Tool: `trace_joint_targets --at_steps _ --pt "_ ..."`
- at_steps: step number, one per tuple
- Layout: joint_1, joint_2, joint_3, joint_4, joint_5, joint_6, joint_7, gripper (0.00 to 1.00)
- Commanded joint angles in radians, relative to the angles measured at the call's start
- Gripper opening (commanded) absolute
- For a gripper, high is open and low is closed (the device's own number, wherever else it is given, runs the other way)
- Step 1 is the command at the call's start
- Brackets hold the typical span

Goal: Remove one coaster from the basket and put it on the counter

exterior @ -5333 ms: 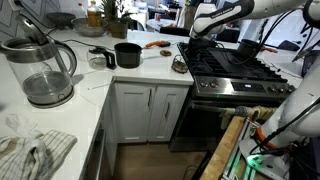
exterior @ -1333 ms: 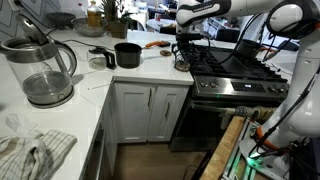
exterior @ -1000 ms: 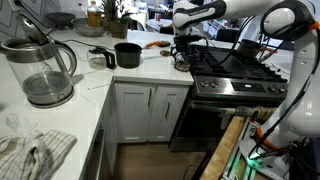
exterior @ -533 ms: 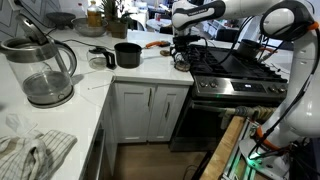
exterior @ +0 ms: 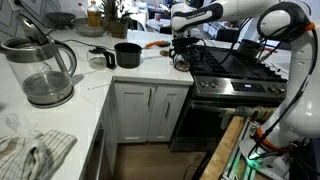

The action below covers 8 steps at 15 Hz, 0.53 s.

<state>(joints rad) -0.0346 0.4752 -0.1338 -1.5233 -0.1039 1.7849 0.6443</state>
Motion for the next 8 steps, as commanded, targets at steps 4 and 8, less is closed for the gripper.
trace_joint_targets --at_steps 4,8 --pt "0.02 0.012 -0.016 0.0 -0.059 0.002 -0.006 1.0" --pt "0.024 0.006 -0.011 -0.005 -0.071 -0.012 -0.021 1.0"
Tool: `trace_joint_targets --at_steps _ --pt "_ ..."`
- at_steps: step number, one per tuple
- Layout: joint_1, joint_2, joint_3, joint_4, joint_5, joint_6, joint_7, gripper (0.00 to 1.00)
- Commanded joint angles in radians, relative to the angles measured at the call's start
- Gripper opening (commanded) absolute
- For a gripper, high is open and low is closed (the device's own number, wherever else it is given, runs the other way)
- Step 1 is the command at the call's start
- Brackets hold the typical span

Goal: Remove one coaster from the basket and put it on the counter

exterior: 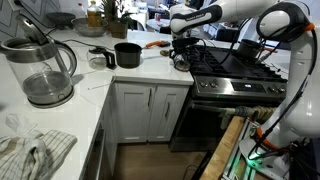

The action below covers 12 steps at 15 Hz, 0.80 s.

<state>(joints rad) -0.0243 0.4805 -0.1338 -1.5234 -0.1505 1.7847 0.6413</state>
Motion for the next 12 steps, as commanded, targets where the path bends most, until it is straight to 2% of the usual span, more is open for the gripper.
trace_joint_targets --at_steps 1,7,12 --pt "0.015 0.0 -0.009 -0.006 -0.026 -0.017 -0.023 1.0" --pt "0.032 -0.008 -0.017 -0.016 -0.066 -0.054 -0.005 1.0" --pt "0.033 -0.01 -0.026 -0.022 -0.1 -0.039 0.017 1.0"
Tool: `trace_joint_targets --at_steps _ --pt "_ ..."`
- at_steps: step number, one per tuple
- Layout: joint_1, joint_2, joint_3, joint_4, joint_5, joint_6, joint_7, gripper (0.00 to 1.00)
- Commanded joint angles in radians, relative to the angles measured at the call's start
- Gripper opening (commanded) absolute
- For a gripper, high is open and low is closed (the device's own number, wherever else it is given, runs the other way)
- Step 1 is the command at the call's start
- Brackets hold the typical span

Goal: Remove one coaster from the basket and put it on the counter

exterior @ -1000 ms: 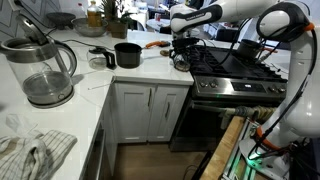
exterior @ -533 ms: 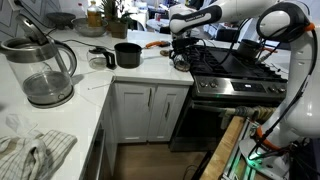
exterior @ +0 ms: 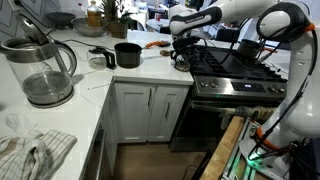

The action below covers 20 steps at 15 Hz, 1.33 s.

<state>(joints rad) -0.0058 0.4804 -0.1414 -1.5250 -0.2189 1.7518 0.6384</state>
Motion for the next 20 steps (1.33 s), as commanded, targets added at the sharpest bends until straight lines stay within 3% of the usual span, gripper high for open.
trace_joint_targets --at_steps 1,10,20 --pt "0.014 -0.01 -0.019 -0.021 -0.033 -0.006 0.019 1.0" --pt "0.032 -0.073 -0.011 -0.061 -0.033 -0.065 0.023 1.0" --pt "0.036 -0.196 -0.007 -0.159 -0.118 -0.117 0.064 1.0"
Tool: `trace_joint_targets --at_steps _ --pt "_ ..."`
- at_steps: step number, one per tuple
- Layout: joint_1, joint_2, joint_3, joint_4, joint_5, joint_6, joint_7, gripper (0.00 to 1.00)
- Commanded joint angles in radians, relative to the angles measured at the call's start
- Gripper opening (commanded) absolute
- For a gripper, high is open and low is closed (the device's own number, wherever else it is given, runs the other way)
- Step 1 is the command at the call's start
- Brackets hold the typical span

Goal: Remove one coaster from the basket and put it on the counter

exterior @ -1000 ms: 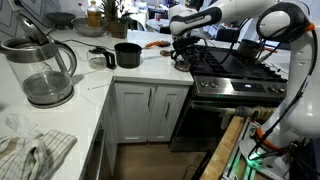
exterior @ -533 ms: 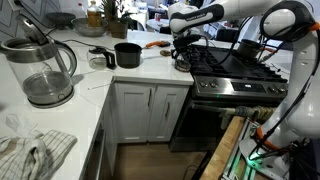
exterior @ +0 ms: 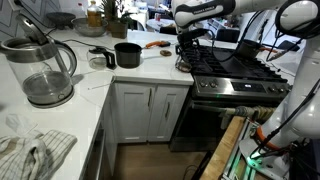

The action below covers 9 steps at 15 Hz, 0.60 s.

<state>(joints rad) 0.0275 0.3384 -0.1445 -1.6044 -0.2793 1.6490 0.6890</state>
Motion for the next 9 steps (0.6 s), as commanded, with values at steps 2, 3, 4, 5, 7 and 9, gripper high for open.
trace_joint_targets --at_steps 2,3,4,5,7,9 --pt "0.001 -0.065 -0.002 -0.095 -0.088 -0.019 0.007 1.0" --pt "-0.001 -0.07 -0.001 -0.101 -0.095 -0.018 0.007 1.0" --pt "-0.003 -0.073 0.0 -0.106 -0.105 -0.017 0.007 1.0" --pt "-0.005 -0.074 0.001 -0.111 -0.114 -0.017 0.003 1.0" --pt "-0.005 -0.075 0.003 -0.118 -0.135 -0.03 -0.002 1.0" --pt "-0.005 -0.074 0.004 -0.125 -0.153 -0.052 -0.011 1.0"
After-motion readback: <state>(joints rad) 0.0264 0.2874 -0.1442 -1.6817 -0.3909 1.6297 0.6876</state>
